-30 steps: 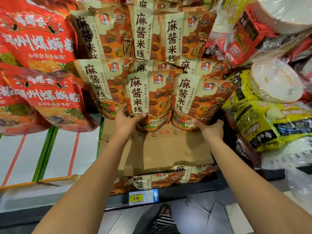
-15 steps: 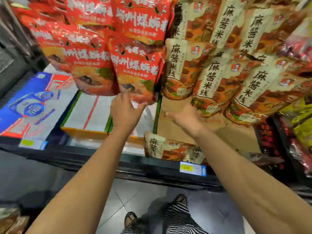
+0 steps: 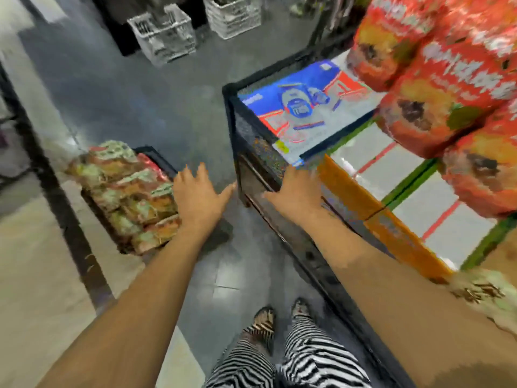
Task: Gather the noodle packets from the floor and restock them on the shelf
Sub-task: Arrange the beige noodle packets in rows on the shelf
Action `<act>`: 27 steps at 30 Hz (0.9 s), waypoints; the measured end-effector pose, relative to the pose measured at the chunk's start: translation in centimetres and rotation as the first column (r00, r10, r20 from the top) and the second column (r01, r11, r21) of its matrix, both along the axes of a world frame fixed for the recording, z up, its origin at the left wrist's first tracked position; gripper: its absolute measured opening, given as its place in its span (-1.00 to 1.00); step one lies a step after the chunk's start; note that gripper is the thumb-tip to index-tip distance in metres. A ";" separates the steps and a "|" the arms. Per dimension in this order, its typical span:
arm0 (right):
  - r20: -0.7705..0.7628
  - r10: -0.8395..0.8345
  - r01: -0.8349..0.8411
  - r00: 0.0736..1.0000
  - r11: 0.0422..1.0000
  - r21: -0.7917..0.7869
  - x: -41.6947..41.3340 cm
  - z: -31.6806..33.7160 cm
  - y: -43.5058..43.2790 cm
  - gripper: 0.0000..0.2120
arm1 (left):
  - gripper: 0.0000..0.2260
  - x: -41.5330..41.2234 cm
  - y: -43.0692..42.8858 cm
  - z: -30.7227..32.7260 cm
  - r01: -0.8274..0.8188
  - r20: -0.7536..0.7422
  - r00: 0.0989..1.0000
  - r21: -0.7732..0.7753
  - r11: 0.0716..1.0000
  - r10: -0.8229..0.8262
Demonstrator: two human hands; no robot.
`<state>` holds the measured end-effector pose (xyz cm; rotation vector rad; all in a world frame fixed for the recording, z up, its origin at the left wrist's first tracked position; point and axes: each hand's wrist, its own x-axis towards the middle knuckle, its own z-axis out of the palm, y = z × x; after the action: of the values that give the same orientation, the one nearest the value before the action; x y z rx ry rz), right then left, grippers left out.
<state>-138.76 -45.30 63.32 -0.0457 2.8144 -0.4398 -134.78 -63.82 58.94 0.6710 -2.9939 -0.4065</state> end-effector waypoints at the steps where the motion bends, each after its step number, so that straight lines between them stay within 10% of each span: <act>1: 0.039 0.045 -0.045 0.998 0.999 0.016 0.3 -0.8 -1.9 -0.26 | -0.22 1.1 -1.6 -0.6 -0.044 0.009 0.999 -0.001 0.999 0.044; 12: 0.422 0.291 -0.323 0.859 0.946 0.005 -2.8 -9.3 -16.0 -0.16 | -0.17 5.9 -14.1 -6.5 -0.416 0.263 0.871 -0.051 0.908 0.414; 27: 0.798 -0.040 0.108 0.601 0.994 -0.031 -7.7 -19.5 -25.3 -0.23 | -0.15 1.4 -23.5 -14.1 -0.458 0.521 0.744 -0.058 0.887 0.418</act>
<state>-146.50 -70.61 43.84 0.2092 1.8961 -0.4412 -133.36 -87.30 44.81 1.7058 -3.1264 -0.3441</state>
